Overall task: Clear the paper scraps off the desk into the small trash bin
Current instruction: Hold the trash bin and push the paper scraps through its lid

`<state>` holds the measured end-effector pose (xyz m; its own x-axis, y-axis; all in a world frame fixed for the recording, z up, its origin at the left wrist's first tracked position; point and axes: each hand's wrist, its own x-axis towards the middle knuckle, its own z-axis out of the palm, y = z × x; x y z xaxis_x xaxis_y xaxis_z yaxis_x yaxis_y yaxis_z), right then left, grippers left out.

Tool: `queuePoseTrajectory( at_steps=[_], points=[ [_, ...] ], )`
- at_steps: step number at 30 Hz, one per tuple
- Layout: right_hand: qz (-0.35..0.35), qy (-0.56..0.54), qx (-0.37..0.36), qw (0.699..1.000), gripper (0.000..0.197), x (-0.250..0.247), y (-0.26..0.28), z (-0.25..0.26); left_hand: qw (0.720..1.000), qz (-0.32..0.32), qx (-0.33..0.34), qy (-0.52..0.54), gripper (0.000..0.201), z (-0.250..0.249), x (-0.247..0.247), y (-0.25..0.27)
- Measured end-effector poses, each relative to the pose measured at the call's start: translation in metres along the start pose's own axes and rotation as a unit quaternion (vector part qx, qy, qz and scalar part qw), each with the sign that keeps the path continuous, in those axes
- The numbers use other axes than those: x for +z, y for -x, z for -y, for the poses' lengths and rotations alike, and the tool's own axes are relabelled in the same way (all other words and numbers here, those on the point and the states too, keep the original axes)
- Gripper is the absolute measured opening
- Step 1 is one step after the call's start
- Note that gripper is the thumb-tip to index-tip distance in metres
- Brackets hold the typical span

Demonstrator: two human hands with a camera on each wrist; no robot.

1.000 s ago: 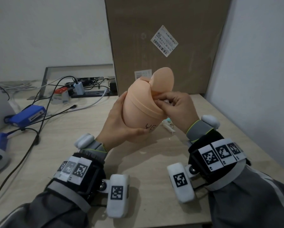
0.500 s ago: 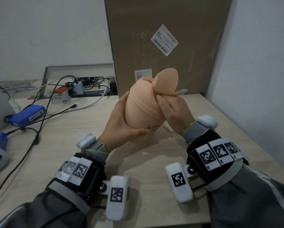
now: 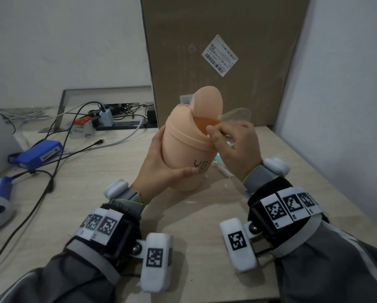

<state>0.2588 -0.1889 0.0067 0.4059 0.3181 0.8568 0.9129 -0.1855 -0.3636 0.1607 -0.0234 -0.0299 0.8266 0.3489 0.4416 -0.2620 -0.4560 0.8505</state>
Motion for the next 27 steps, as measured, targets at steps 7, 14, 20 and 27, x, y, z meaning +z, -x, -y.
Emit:
queuePoseTrajectory(
  at_steps=[7,14,20,27],
  points=[
    [-0.022,-0.016,-0.017,0.999,0.046,-0.004,0.003,0.008,1.000,0.003,-0.005,0.006,0.121,0.002,-0.001,0.001],
    [-0.131,0.014,0.091,0.987,0.035,-0.003,-0.002,-0.010,1.000,0.010,-0.005,0.002,0.120,0.000,-0.001,0.001],
    [-0.086,-0.063,0.137,0.985,0.017,0.000,0.000,-0.009,1.000,0.006,-0.005,0.000,0.124,0.001,-0.002,0.001],
    [0.019,-0.101,0.062,0.993,0.038,-0.002,0.003,0.006,1.000,0.005,-0.007,0.003,0.122,0.003,-0.001,0.000]
  ],
)
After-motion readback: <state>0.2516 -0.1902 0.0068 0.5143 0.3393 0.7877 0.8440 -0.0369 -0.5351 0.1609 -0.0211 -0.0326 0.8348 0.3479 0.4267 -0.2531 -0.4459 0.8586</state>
